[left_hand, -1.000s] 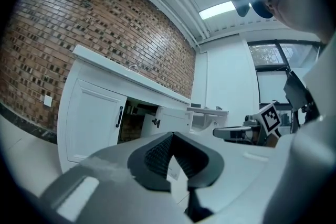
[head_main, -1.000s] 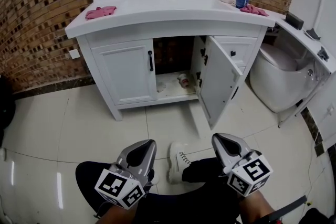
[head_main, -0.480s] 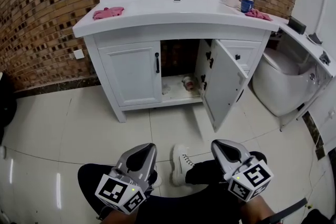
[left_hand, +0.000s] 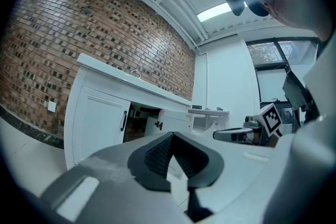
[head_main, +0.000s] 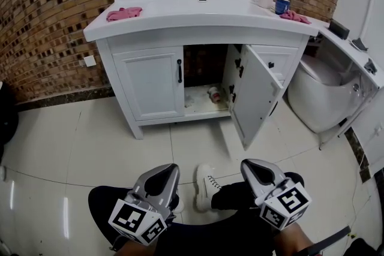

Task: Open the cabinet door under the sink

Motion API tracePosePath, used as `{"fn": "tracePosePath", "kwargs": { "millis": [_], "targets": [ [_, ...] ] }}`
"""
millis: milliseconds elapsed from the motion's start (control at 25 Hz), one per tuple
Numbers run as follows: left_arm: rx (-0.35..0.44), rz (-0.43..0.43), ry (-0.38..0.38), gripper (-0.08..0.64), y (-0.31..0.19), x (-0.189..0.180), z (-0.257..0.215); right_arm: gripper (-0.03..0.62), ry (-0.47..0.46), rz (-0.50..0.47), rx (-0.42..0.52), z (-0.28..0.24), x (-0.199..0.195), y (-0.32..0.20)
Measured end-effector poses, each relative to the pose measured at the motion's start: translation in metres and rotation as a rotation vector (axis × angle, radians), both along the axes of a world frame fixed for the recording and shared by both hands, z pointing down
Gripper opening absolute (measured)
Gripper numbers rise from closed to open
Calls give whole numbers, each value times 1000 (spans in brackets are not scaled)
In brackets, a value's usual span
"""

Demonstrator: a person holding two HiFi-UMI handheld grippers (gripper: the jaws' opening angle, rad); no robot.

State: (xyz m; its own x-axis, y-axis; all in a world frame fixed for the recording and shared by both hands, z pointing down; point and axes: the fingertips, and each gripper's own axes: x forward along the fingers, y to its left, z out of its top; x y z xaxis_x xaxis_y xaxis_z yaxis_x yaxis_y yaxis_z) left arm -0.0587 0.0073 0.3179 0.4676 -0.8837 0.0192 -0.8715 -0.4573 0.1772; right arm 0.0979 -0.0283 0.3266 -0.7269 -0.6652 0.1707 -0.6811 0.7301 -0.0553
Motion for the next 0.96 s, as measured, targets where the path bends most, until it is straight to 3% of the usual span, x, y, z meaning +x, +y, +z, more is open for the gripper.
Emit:
{"fn": "tracePosePath", "kwargs": {
  "millis": [960],
  "targets": [
    [-1, 7, -22, 3, 0, 2, 0, 8, 0, -2, 18, -1, -2, 0]
  ]
}}
